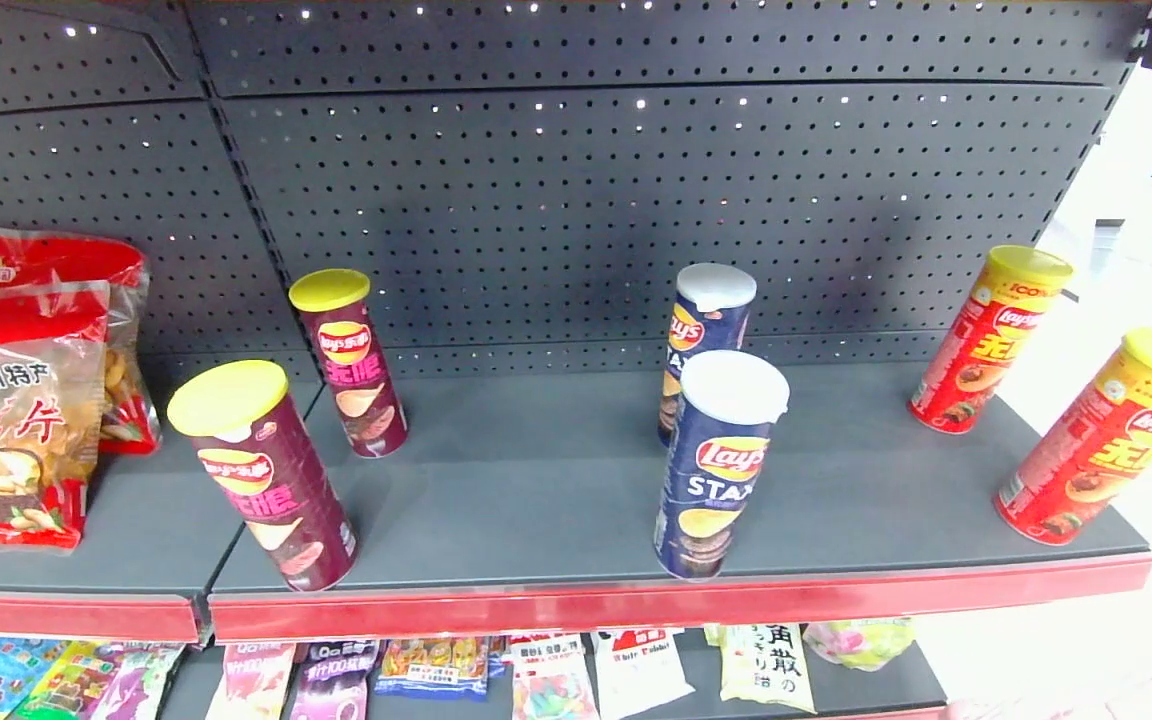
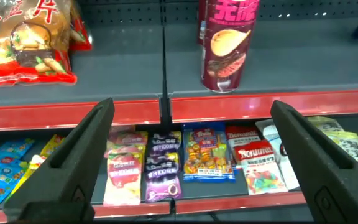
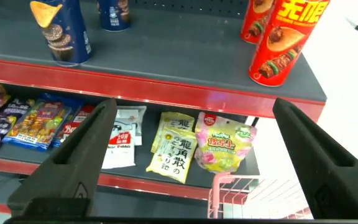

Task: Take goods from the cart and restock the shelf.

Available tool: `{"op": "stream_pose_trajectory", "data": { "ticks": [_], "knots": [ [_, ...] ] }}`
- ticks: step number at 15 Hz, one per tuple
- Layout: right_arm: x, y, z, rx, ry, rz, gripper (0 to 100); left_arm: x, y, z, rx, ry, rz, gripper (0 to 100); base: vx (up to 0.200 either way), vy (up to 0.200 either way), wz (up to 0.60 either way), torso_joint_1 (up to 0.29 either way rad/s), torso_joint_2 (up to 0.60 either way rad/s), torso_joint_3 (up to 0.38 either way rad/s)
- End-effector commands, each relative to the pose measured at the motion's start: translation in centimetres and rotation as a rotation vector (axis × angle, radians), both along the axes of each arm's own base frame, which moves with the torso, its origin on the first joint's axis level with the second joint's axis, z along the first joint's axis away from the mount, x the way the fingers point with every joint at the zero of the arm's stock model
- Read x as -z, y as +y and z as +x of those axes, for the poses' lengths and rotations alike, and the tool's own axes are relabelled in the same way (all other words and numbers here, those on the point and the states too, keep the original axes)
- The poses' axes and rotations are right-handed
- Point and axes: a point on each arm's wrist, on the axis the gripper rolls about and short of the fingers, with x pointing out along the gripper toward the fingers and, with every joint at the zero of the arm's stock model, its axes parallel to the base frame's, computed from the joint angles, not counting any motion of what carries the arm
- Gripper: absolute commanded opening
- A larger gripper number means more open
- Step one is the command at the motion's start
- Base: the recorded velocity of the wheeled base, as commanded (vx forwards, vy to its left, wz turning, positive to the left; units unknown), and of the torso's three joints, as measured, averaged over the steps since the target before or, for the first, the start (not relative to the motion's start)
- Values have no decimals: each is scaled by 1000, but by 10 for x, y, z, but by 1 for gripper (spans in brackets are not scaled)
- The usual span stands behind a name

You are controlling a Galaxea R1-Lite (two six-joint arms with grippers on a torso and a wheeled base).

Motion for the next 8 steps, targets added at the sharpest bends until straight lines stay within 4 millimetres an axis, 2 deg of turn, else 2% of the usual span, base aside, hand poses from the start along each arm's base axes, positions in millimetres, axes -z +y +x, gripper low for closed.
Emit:
{"op": "stream_pose_trajectory", "data": {
  "ticks": [1, 8],
  "knots": [
    [-1, 0, 0, -1, -1, -2, 100, 0, 0, 0, 0, 0, -2, 100, 0, 0, 0, 0, 0, 0],
    [2, 0, 3, 12, -43, -17, 100, 0, 0, 0, 0, 0, -2, 100, 0, 0, 0, 0, 0, 0]
  ]
}}
